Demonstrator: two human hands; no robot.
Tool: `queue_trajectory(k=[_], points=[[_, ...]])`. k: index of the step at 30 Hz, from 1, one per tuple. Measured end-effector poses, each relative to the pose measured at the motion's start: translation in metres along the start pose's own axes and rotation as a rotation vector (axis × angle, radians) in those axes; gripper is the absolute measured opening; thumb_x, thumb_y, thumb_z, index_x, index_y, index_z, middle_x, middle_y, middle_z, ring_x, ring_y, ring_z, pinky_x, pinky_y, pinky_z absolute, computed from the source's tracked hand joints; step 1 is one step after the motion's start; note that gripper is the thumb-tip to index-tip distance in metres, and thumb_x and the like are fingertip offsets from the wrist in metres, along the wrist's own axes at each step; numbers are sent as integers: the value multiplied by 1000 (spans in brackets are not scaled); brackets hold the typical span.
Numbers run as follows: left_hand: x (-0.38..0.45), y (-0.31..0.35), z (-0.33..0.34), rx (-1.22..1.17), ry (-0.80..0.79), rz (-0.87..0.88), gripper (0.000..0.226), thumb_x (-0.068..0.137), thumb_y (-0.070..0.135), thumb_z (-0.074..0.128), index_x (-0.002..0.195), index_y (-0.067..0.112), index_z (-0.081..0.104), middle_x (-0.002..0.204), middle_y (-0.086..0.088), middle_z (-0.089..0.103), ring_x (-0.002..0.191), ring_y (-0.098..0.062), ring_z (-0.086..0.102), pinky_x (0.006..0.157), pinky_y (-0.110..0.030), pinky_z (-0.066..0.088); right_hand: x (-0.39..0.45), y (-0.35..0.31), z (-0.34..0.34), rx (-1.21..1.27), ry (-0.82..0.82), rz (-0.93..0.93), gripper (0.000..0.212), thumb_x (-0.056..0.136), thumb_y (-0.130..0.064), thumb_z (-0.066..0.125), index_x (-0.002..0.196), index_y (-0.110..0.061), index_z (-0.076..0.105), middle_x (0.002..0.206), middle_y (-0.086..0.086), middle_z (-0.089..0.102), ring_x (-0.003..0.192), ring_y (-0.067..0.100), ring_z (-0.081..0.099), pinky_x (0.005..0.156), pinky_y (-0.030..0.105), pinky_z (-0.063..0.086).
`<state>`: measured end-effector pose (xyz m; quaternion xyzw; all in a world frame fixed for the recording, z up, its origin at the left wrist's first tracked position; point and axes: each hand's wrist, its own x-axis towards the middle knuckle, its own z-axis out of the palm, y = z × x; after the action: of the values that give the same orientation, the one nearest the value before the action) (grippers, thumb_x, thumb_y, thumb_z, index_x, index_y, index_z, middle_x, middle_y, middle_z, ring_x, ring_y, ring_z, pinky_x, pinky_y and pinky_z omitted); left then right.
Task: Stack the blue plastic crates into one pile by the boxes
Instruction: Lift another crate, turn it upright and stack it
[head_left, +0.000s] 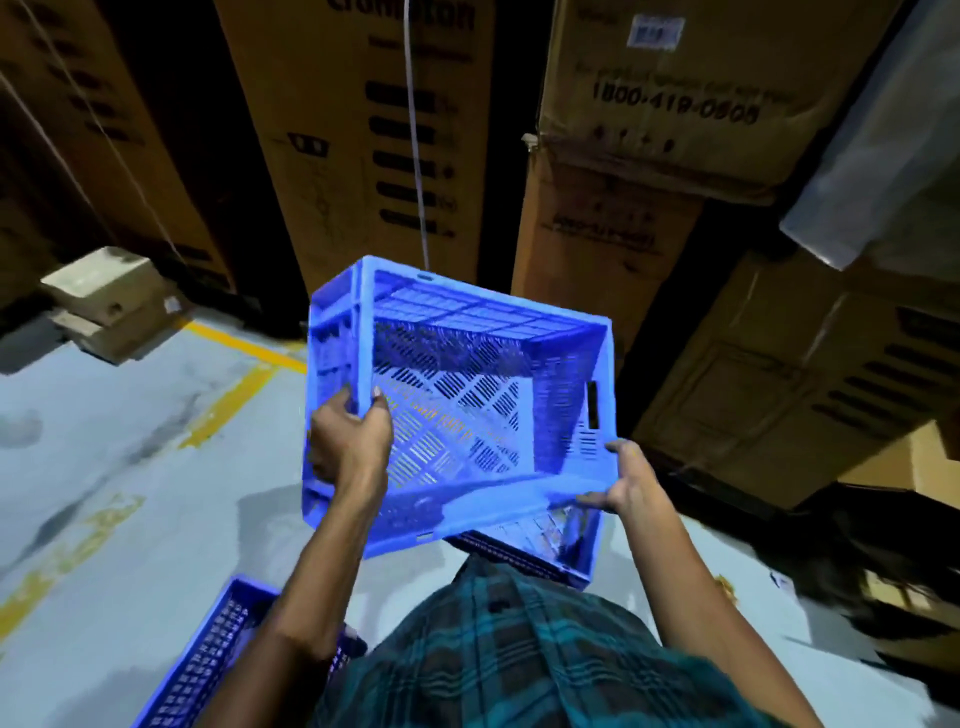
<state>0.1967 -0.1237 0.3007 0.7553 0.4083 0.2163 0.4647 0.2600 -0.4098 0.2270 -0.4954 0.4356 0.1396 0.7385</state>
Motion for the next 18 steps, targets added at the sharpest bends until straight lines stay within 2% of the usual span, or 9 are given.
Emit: queue_trajectory(k=[2, 4, 6, 8, 10, 12, 14, 16, 18], points=[[-9, 22, 12, 51, 3, 57, 37, 81, 42, 66, 114, 27, 69, 88, -10, 73, 95, -40, 67, 81, -39, 50, 23, -9, -8, -22, 19, -62, 47, 81, -26, 60, 126, -12, 53, 125, 9, 53, 92, 34, 57, 87, 64, 45], [-16, 39, 24, 91, -13, 117, 46, 80, 40, 68, 126, 33, 64, 108, -9, 73, 105, -39, 65, 88, -41, 49, 26, -18, -13, 6, 89, -87, 38, 88, -19, 59, 124, -12, 51, 127, 8, 50, 79, 29, 51, 79, 57, 47], [-23, 53, 35, 103, -41, 156, 49, 80, 36, 70, 128, 34, 63, 116, -7, 71, 111, -37, 63, 93, -41, 46, 34, -25, -17, 5, 117, -106, 35, 92, -13, 56, 126, -10, 48, 136, 14, 49, 82, 28, 51, 85, 57, 46], [-30, 69, 44, 108, -52, 175, 50, 80, 34, 71, 129, 34, 63, 118, -6, 70, 113, -37, 62, 96, -41, 43, 48, -29, -22, -25, 115, -105, 44, 93, -13, 57, 135, -6, 45, 143, 15, 47, 91, 29, 51, 93, 59, 45], [-34, 84, 53, 129, -51, 193, 50, 80, 35, 71, 129, 36, 62, 118, -7, 71, 113, -37, 62, 98, -41, 43, 62, -34, -29, -77, 107, -109, 47, 92, -15, 59, 136, -5, 46, 134, 13, 50, 83, 29, 55, 87, 57, 49], [-36, 96, 61, 139, -54, 224, 50, 79, 37, 71, 128, 38, 63, 116, -7, 72, 111, -37, 64, 97, -40, 46, 71, -39, -36, -122, 103, -134, 45, 89, -18, 64, 129, -4, 49, 124, 11, 52, 88, 30, 56, 78, 50, 51], [-38, 108, 68, 120, -56, 240, 48, 78, 38, 71, 126, 38, 64, 115, -6, 73, 110, -36, 65, 94, -39, 48, 93, -50, -47, -170, 120, -187, 47, 83, -24, 70, 120, -3, 50, 115, 8, 52, 96, 28, 51, 74, 45, 48], [-38, 116, 71, 118, -69, 238, 46, 78, 39, 72, 124, 38, 66, 114, -3, 73, 110, -34, 64, 92, -37, 48, 128, -58, -60, -215, 132, -207, 59, 72, -30, 74, 115, 7, 56, 102, 10, 58, 88, 26, 54, 74, 42, 48], [-36, 125, 77, 100, -99, 239, 45, 78, 39, 73, 123, 37, 67, 114, 0, 73, 109, -33, 65, 89, -36, 49, 173, -62, -75, -225, 121, -195, 42, 72, -24, 74, 102, 4, 64, 91, 15, 64, 80, 29, 62, 76, 44, 56]])
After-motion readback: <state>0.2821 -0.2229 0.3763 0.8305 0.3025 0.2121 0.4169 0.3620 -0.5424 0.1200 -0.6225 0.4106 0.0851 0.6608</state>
